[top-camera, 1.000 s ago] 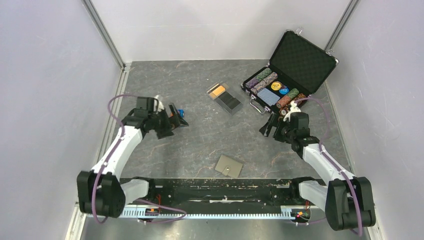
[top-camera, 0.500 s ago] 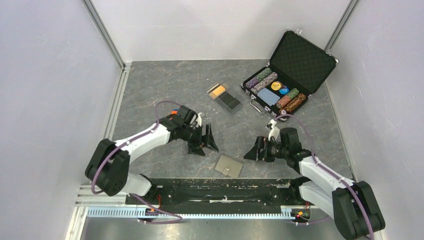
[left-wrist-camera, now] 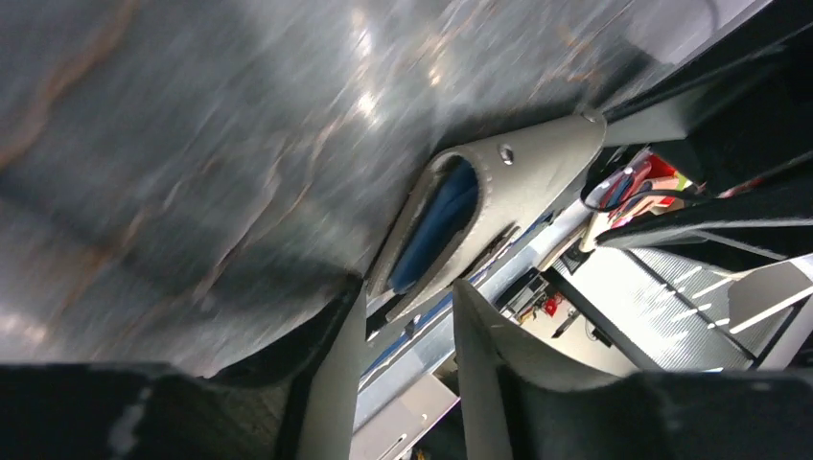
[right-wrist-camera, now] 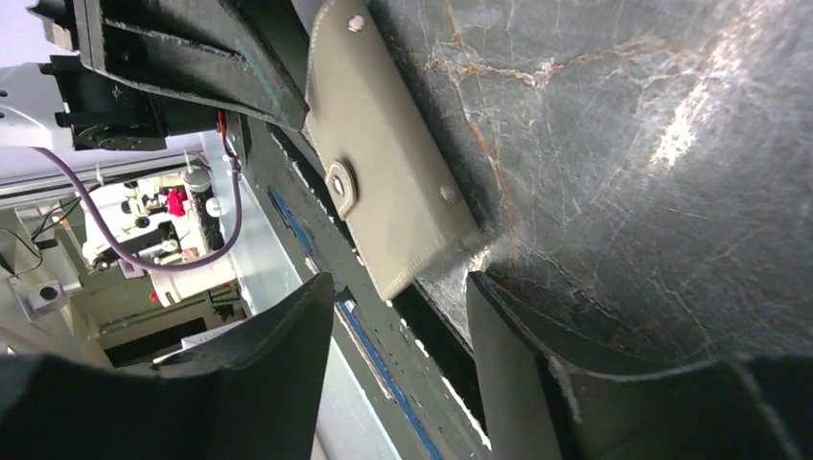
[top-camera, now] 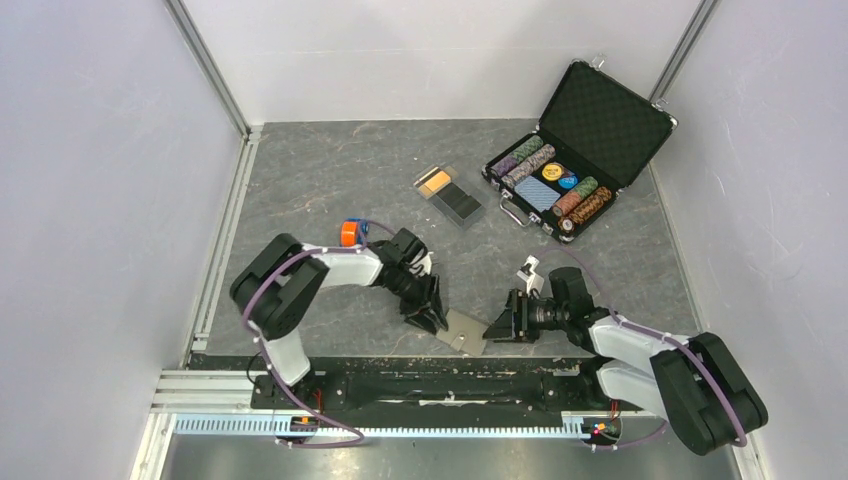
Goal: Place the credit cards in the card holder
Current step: Move the card holder to the center of the board, then pick up the card holder from the center of the board.
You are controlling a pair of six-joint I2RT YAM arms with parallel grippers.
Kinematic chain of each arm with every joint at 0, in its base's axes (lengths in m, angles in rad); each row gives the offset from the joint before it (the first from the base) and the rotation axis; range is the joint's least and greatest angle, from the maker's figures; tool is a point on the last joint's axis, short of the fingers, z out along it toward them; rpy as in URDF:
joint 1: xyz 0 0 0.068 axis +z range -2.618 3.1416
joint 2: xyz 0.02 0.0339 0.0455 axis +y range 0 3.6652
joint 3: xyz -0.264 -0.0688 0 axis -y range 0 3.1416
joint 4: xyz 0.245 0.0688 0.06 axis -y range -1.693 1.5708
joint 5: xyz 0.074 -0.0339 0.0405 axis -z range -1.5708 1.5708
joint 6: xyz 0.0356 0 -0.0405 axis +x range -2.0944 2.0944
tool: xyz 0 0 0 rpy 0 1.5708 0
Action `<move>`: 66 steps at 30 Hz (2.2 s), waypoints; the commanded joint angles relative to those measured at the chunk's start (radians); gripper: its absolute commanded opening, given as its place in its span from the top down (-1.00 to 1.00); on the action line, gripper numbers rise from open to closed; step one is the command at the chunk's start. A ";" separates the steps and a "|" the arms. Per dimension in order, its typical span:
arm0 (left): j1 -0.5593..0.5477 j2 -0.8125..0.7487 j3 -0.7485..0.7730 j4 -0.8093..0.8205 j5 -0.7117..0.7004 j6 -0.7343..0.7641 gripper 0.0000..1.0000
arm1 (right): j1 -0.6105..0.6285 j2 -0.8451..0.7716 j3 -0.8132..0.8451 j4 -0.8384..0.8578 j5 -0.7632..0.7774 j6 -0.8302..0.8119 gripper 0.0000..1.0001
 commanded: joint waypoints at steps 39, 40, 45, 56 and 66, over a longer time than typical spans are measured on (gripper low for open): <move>0.016 0.337 0.624 -0.108 0.012 0.072 -0.58 | -0.296 0.347 0.684 -0.669 0.377 -0.595 -0.54; 0.018 0.348 0.630 -0.073 0.024 0.038 -0.55 | -0.296 0.369 0.678 -0.646 0.372 -0.594 -0.51; 0.021 0.377 0.650 0.005 0.047 -0.029 -0.46 | -0.297 0.495 0.669 -0.552 0.340 -0.593 -0.33; 0.033 0.214 0.506 -0.021 -0.110 -0.011 -0.49 | -0.251 0.571 0.639 -0.475 0.301 -0.583 1.00; 0.092 -0.028 0.235 0.147 -0.151 -0.100 -0.60 | -0.167 0.412 0.619 -0.455 0.188 -0.468 1.00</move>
